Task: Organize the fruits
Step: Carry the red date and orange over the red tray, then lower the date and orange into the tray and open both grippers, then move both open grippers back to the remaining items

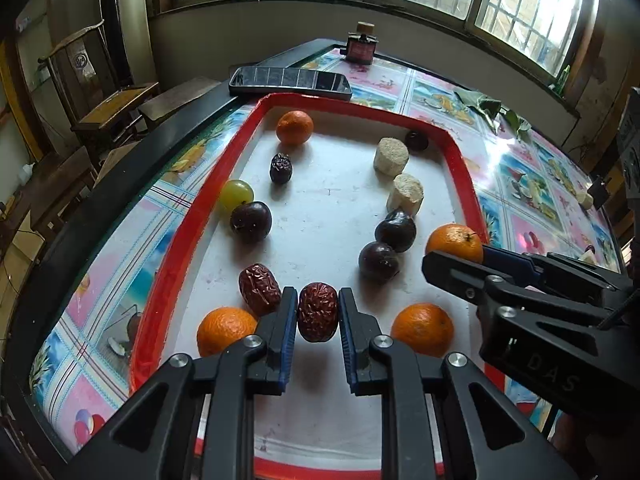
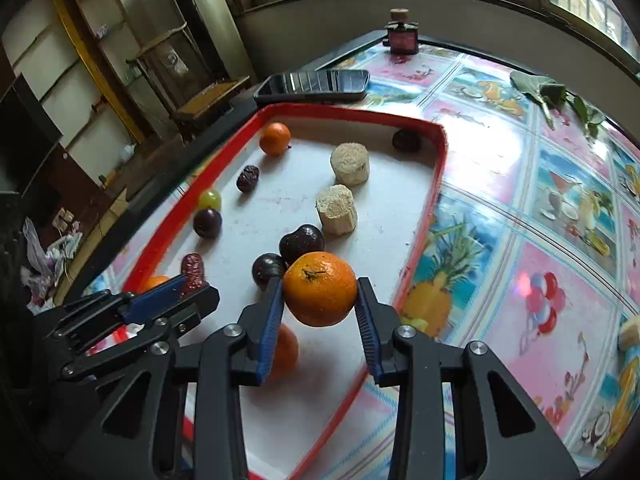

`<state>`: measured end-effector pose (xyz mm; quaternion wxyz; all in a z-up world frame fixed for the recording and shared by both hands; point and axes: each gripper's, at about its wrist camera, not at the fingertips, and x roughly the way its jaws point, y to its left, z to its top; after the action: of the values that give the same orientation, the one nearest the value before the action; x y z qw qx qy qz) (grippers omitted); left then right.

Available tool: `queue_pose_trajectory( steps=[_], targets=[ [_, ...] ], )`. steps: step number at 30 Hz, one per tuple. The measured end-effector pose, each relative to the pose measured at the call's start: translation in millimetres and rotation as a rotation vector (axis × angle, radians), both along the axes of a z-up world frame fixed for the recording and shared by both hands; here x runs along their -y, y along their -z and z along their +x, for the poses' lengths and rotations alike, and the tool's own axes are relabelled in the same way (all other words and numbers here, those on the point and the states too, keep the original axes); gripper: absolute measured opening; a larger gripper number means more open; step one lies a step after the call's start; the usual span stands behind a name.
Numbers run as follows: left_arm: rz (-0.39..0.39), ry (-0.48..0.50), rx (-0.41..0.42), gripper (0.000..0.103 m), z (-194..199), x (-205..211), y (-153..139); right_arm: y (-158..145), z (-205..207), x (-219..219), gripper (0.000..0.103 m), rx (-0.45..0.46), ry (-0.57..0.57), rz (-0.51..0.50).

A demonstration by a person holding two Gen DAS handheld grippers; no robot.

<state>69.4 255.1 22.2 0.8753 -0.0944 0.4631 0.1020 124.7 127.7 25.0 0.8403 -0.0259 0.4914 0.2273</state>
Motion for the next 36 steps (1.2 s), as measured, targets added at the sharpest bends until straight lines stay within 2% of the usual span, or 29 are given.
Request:
queue_pose_trajectory(
  steps=[11,13,16,18,21,26,36],
  targets=[
    [0.009,-0.001,-0.022,0.021,6,2,10,13,10,-13,0.039,-0.014,-0.041,-0.029],
    [-0.002,0.005,-0.023,0.026,6,2,10,14,9,-14,0.039,-0.017,-0.038,-0.039],
    [0.004,0.012,-0.021,0.041,4,6,8,14,9,-13,0.039,-0.024,-0.021,-0.050],
    [0.024,0.010,-0.012,0.058,2,9,5,13,9,-11,0.040,-0.022,-0.010,-0.049],
    [0.046,-0.012,0.003,0.074,-4,11,0,5,6,-6,0.045,-0.007,0.001,-0.044],
    [-0.002,-0.041,0.015,0.076,-14,8,-6,-11,-3,5,0.048,0.018,0.025,-0.022],
    [0.012,-0.010,0.044,0.077,-34,23,-20,-30,-51,48,0.051,0.035,0.085,0.035]
  ],
)
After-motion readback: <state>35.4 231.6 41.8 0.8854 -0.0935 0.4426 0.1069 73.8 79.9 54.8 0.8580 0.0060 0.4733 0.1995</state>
